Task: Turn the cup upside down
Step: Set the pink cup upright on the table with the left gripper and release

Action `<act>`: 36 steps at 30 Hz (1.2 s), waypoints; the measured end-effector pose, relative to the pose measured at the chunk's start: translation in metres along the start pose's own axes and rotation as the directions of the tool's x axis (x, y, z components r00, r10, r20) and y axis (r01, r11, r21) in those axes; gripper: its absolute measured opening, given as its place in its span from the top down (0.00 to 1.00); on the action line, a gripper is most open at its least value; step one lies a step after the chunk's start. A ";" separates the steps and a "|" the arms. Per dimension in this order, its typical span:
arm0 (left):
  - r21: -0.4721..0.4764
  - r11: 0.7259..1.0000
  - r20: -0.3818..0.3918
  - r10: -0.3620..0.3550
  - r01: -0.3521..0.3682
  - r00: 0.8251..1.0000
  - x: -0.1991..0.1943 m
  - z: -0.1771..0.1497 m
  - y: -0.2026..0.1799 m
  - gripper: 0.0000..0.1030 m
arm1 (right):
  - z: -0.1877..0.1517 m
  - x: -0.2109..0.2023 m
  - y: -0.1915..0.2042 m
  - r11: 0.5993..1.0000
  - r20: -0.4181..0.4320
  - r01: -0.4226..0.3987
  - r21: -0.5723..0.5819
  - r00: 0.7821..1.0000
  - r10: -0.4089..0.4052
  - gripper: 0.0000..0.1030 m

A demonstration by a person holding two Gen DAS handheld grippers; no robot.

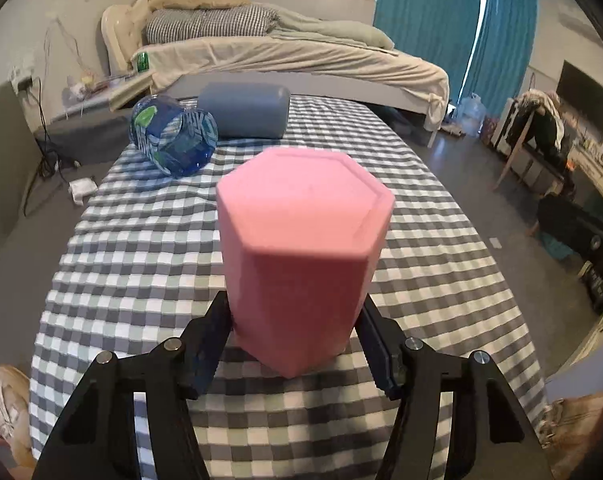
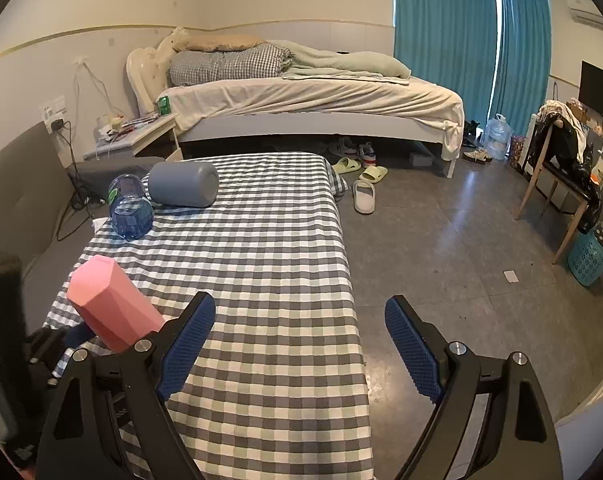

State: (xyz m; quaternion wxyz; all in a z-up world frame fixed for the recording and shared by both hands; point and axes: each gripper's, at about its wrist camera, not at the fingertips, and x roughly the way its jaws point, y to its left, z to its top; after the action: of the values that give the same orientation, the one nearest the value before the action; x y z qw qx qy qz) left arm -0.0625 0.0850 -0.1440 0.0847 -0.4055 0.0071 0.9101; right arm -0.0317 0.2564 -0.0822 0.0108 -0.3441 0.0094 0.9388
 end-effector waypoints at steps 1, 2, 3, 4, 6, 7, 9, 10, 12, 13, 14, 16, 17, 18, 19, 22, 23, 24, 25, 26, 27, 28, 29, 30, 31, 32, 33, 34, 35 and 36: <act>0.008 1.000 0.004 0.006 -0.006 1.000 0.000 0.000 -0.002 0.39 | 0.000 0.000 -0.001 1.000 -0.001 0.000 0.003 1.000 0.000 0.16; 0.012 1.000 0.007 0.009 -0.009 1.000 0.001 0.001 -0.003 0.39 | 0.000 0.001 -0.002 1.000 -0.002 0.000 0.005 1.000 0.000 0.16; 0.014 1.000 0.009 0.010 -0.010 1.000 0.002 0.001 -0.003 0.39 | 0.000 0.002 -0.002 1.000 -0.005 0.001 0.006 1.000 -0.001 0.16; 0.016 1.000 0.010 0.011 -0.011 1.000 0.003 0.002 -0.003 0.39 | 0.000 0.003 -0.003 1.000 -0.007 0.001 0.007 1.000 -0.001 0.16; 0.024 1.000 0.014 0.016 -0.017 1.000 0.006 0.006 -0.004 0.39 | 0.001 0.005 -0.004 1.000 -0.012 0.001 0.010 1.000 0.000 0.16; 0.031 0.999 0.016 0.021 -0.021 1.000 0.008 0.008 -0.004 0.39 | 0.001 0.005 -0.005 1.000 -0.013 -0.001 0.012 1.000 0.001 0.16; 0.035 0.999 0.018 0.023 -0.024 1.000 0.011 0.011 -0.004 0.39 | 0.001 0.006 -0.006 1.000 -0.016 -0.006 0.015 1.000 0.006 0.16; 0.032 0.999 0.018 0.022 -0.023 1.000 0.012 0.011 -0.003 0.39 | 0.001 0.006 -0.006 1.000 -0.016 -0.007 0.015 1.000 0.008 0.16; 0.027 0.999 0.018 0.020 -0.020 1.000 0.012 0.011 -0.002 0.39 | 0.001 0.006 -0.005 1.000 -0.015 -0.006 0.009 1.000 0.006 0.16; 0.031 0.999 0.017 0.021 -0.022 1.000 0.012 0.012 -0.001 0.39 | 0.000 0.006 -0.004 1.000 -0.014 -0.004 0.006 1.000 0.004 0.16; 0.032 0.999 0.011 0.020 -0.020 1.000 0.012 0.012 0.000 0.38 | 0.000 0.007 -0.003 1.000 -0.015 -0.003 0.004 1.000 0.003 0.16; 0.026 1.000 -0.005 0.004 -0.004 1.000 0.013 0.011 0.002 0.28 | 0.000 0.008 -0.001 1.000 -0.018 -0.007 0.006 1.000 0.008 0.16; 0.017 1.000 -0.022 -0.016 0.017 1.000 0.014 0.009 0.004 0.25 | 0.000 0.008 -0.001 1.000 -0.018 -0.011 0.007 1.000 0.011 0.16; 0.011 1.000 -0.026 -0.018 0.019 0.999 0.012 0.007 0.004 0.23 | 0.000 0.008 0.000 1.000 -0.016 -0.018 0.008 1.000 0.018 0.16; 0.012 1.000 -0.017 -0.007 0.007 1.000 0.008 0.005 0.005 0.23 | 0.000 0.007 0.001 1.000 -0.013 -0.023 0.008 1.000 0.023 0.16; 0.036 0.999 -0.013 0.002 -0.002 1.000 -0.005 0.001 0.004 0.22 | -0.001 0.002 0.005 0.999 0.005 -0.033 -0.008 0.999 0.033 0.16; 0.041 0.999 -0.015 -0.003 0.004 1.000 -0.010 -0.001 0.004 0.22 | -0.001 -0.001 0.007 0.999 0.012 -0.036 -0.017 0.999 0.036 0.16; 0.043 0.999 -0.016 -0.006 0.006 1.000 -0.014 -0.002 0.005 0.22 | -0.002 -0.004 0.010 0.999 0.018 -0.040 -0.026 0.999 0.040 0.16; 0.045 0.999 -0.012 -0.006 0.006 1.000 -0.022 -0.004 0.007 0.22 | -0.003 -0.007 0.011 0.999 0.024 -0.043 -0.032 0.999 0.043 0.16; 0.046 0.999 -0.006 -0.004 0.004 1.000 -0.027 -0.004 0.009 0.22 | -0.004 -0.011 0.014 0.998 0.033 -0.046 -0.038 0.998 0.048 0.16; 0.044 0.999 0.005 0.002 -0.003 1.000 -0.035 -0.005 0.012 0.22 | -0.004 -0.016 0.015 0.998 0.042 -0.051 -0.044 0.998 0.053 0.16; 0.040 0.999 0.018 0.006 -0.007 1.000 -0.043 -0.004 0.015 0.22 | -0.005 -0.021 0.017 0.997 0.054 -0.057 -0.048 0.997 0.059 0.16; 0.033 0.999 0.034 0.008 -0.009 0.999 -0.051 -0.003 0.018 0.22 | -0.004 -0.026 0.017 0.997 0.063 -0.060 -0.050 0.996 0.064 0.16; 0.025 1.000 0.052 0.009 -0.010 0.999 -0.060 -0.002 0.023 0.22 | -0.005 -0.033 0.018 0.997 0.077 -0.065 -0.051 0.995 0.068 0.16; 0.017 1.000 0.067 0.006 -0.008 0.998 -0.066 -0.002 0.027 0.22 | -0.004 -0.037 0.018 0.996 0.084 -0.068 -0.050 0.994 0.072 0.16; -0.007 1.000 0.092 -0.002 0.003 0.996 -0.077 0.000 0.034 0.22 | -0.006 -0.044 0.018 0.996 0.096 -0.069 -0.048 0.993 0.073 0.16; -0.020 1.000 0.104 -0.005 0.007 0.995 -0.082 0.002 0.038 0.22 | -0.007 -0.051 0.018 0.997 0.105 -0.069 -0.043 0.992 0.073 0.16; -0.040 0.999 0.127 0.000 0.005 0.992 -0.092 0.004 0.046 0.22 | -0.008 -0.056 0.018 0.997 0.113 -0.068 -0.038 0.991 0.072 0.15; -0.049 0.999 0.145 0.006 0.001 0.989 -0.099 0.005 0.050 0.22 | -0.009 -0.060 0.018 0.997 0.119 -0.070 -0.034 0.990 0.073 0.15; -0.055 0.998 0.165 0.014 -0.005 0.986 -0.106 0.006 0.054 0.22 | -0.010 -0.067 0.018 0.997 0.131 -0.070 -0.029 0.989 0.073 0.14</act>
State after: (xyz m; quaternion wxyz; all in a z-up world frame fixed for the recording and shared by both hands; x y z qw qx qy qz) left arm -0.0062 0.0164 -0.0650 0.0697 -0.3305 -0.0228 0.9409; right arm 0.0256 0.2371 -0.0463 -0.0264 -0.2806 0.0098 0.9594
